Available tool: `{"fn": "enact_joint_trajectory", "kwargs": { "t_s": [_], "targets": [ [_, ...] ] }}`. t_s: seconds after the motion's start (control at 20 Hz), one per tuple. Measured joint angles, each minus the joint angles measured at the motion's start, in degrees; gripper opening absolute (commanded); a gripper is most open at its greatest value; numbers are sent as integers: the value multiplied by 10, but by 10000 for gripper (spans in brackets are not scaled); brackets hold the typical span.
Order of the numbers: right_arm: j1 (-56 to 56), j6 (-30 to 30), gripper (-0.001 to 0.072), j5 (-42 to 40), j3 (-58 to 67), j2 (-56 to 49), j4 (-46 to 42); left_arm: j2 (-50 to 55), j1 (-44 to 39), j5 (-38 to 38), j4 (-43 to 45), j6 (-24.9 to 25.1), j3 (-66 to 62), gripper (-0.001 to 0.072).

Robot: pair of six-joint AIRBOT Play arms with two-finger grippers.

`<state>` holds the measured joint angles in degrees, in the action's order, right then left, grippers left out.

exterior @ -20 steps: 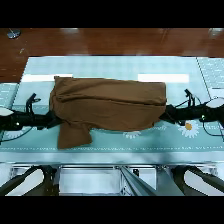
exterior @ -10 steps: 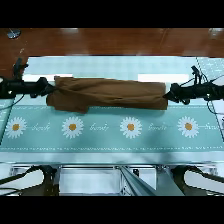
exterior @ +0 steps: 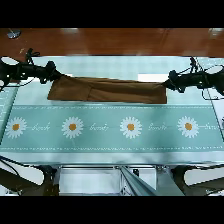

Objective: Fold the shirts.

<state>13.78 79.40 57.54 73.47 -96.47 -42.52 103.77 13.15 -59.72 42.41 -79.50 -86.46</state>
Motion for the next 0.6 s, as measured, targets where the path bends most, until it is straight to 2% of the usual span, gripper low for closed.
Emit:
{"fn": "enact_joint_trajectory", "kwargs": {
  "t_s": [0.05,0.1,0.15,0.25,0.35,0.45,0.6],
  "targets": [
    [-1,0,275,-3,9,-12,9,10,-2,0,0,-2,-10,42],
    [-2,0,578,-8,16,-23,22,20,-5,-1,0,-5,-17,257],
    [-5,-2,625,-13,21,-31,30,26,-6,-2,0,-5,-23,715],
    [-6,-8,625,-11,29,-42,44,35,-4,-14,1,-9,-34,705],
    [5,-14,625,12,39,-45,50,38,11,-57,15,-9,-57,704],
    [28,-19,625,41,45,-42,43,38,41,-121,64,-25,-82,705],
    [51,-4,625,99,41,-41,-17,14,94,-196,151,-48,-77,705]
  ]
}}
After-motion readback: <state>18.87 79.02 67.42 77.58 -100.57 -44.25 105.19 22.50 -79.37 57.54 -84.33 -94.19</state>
